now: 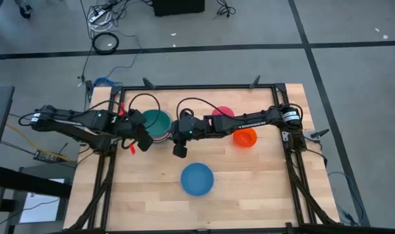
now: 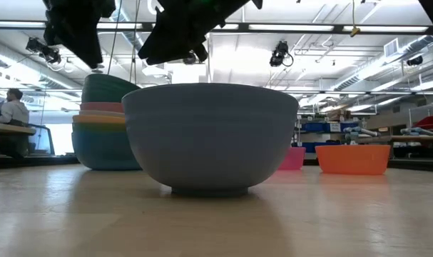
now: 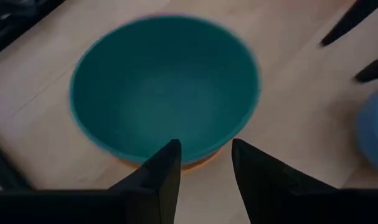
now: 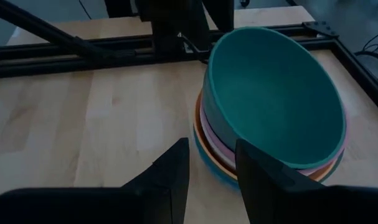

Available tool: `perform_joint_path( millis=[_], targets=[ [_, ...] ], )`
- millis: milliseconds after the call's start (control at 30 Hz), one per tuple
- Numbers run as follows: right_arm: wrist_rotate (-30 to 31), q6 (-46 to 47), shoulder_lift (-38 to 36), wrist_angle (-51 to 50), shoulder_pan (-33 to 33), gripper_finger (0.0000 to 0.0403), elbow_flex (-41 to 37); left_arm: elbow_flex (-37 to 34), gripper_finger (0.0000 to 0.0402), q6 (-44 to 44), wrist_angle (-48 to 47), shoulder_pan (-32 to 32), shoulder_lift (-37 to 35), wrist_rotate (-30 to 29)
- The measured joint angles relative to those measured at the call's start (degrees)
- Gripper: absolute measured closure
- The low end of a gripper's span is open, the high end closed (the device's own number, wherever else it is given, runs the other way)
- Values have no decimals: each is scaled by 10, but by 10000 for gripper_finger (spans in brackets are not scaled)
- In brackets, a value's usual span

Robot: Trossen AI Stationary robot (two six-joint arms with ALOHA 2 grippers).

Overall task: Nest bowls inside each other
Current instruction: Stack the dark green bowl on top of the pink bowl, then stack the blue bowl on top of the dark green bowl

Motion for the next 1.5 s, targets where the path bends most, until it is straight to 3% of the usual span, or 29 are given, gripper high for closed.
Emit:
perform_joint_path(
  millis=[433, 633, 733, 900, 1067, 1267, 1500],
  targets=[
    [0, 2, 0, 0, 0, 287, 0, -65, 249, -19, 9, 0, 0, 9],
    [0, 2, 0, -5, 0, 287, 0, -40, 249, -22, 15, -1, 0, 9],
    [-3, 2, -1, -56, 2, 287, 0, -7, 249, -16, 23, -12, 0, 9],
    [-22, 15, -15, -221, 24, 287, 0, 45, 249, 5, 2, -34, -4, -6],
    [-40, 63, -36, -365, 54, 286, 0, 55, 249, 12, 2, -50, -7, -25],
    [-97, 100, -40, -398, 76, 269, 0, 48, 249, 11, 5, -58, -7, -37],
    [-73, 138, -40, -399, 82, 212, 0, 48, 249, 11, 6, -58, -7, -38]
  ],
)
